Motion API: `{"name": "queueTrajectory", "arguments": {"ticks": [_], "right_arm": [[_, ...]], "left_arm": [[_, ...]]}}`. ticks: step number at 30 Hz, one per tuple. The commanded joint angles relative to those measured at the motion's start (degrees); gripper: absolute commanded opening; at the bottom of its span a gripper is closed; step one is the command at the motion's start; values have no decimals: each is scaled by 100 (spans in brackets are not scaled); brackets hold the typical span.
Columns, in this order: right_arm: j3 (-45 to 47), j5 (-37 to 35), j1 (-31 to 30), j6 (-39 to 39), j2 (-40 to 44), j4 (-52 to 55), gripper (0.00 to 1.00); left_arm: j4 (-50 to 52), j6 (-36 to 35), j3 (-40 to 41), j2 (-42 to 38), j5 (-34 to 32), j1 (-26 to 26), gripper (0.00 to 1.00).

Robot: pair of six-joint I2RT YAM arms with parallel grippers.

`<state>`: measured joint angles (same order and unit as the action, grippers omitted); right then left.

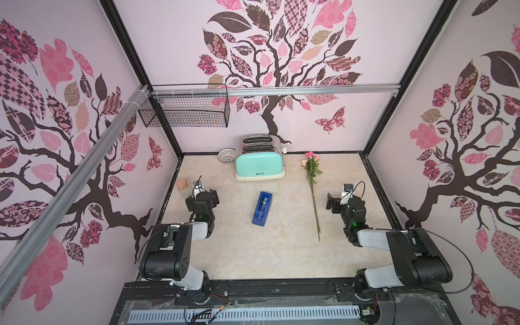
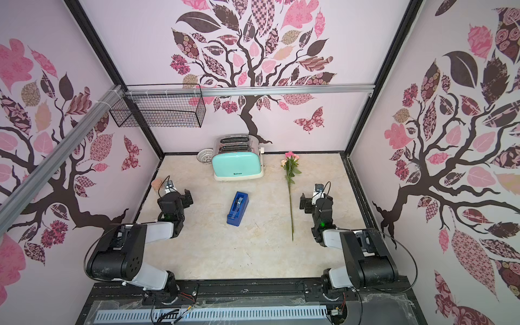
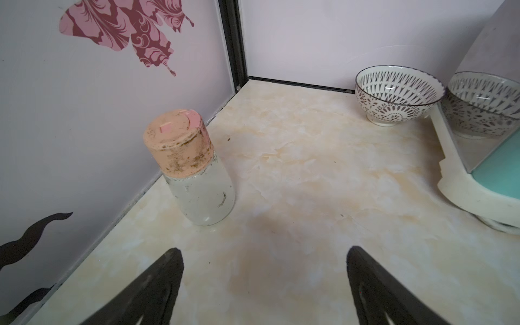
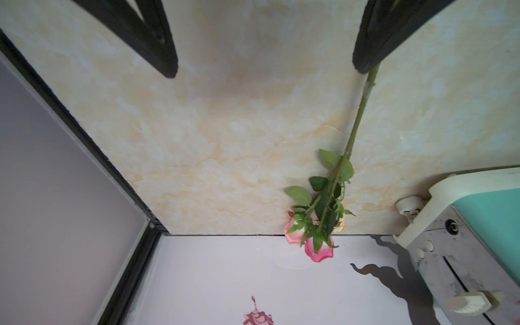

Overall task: Wrap bouquets with tape
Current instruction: Reset both arms

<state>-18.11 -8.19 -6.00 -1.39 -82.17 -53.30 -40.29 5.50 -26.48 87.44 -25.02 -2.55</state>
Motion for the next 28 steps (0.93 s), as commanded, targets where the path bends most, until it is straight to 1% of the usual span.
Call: {"name": "queueTrajectory", "arguments": {"ticks": [1, 3, 5, 6, 7, 15, 17, 28], "right_arm": [[-4, -86, 46, 149, -322, -612, 100], [-19, 35, 59, 109, -436, -727, 100], [52, 280, 265, 264, -598, -875, 100], [87, 263, 317, 347, -715, -1109, 100], [84, 257, 319, 350, -701, -1114, 100], [220, 151, 319, 350, -776, -1508, 100], [305, 164, 318, 325, -889, -1851, 100], [272, 164, 319, 350, -872, -1765, 100]], "left_arm": [[-569, -195, 358, -78, 472, 8, 96], [-633, -203, 378, -32, 558, 16, 98], [-705, -134, 394, 46, 700, 122, 98], [-757, -92, 405, 97, 820, 199, 98], [-753, -81, 406, 107, 862, 211, 98], [-943, -107, 479, 141, 893, 211, 98], [-991, -119, 495, 151, 901, 211, 98], [-1032, -126, 504, 167, 919, 211, 98]]}}
